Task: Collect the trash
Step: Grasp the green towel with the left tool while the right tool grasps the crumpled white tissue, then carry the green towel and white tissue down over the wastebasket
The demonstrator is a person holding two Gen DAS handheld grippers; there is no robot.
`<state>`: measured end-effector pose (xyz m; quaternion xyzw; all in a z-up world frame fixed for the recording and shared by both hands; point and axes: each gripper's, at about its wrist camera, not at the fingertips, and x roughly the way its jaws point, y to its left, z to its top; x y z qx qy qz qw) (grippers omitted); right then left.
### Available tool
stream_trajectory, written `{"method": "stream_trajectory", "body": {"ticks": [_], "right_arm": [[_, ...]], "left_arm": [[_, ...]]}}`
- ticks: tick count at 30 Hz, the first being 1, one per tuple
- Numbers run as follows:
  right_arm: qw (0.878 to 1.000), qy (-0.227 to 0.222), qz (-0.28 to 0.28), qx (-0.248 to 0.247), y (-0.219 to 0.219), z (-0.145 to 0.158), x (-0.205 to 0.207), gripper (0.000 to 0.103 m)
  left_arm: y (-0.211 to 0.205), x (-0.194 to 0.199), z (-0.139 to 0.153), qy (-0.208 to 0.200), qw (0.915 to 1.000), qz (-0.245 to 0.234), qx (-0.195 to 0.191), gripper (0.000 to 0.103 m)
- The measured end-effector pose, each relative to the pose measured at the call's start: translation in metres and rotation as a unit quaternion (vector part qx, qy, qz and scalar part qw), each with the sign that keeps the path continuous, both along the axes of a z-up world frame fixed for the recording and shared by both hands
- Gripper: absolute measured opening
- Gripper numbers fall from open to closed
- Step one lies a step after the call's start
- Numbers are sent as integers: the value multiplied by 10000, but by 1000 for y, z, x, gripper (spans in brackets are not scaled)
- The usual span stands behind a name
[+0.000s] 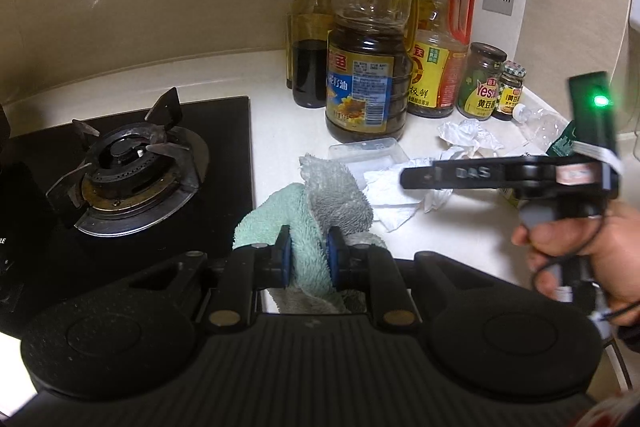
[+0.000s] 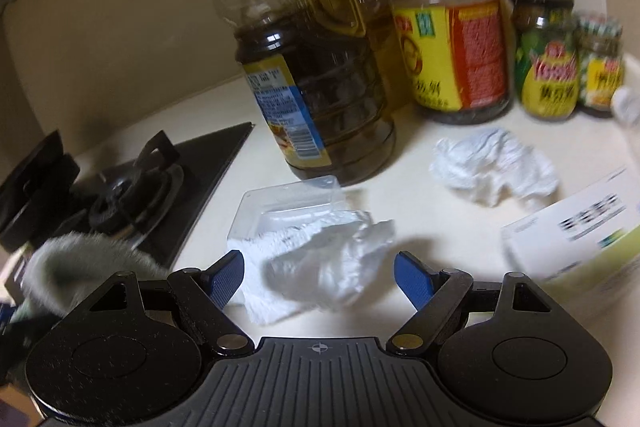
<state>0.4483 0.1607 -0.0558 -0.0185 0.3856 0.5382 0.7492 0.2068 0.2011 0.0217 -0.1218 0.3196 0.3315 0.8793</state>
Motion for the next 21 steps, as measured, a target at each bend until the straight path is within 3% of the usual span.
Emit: {"method": "stream_trajectory", "body": {"ticks": [2,4,5,7,21], "right_arm": [[10000,-11,-31,-20,7,-5,-1,79],[10000,-34,-53,-40,10,-7,-2,47],[9999,-53,-67,-62,9,-7,-4,46],[9997,-167,-139,-84,6,-5,-7,35],[9961,-612,-639,-32,-111,29,-47,30]], "left_arm": [[2,-3,-1,10,10000,-9,-9,15],[3,-6,-1,11,10000,-18,-16,15],[3,-7,-2,7,10000,-28,-19,15],[3,-10,-2,11,10000,-56,-8,15],[-42,-19,3,-237,9968,-749,-134,15]]}}
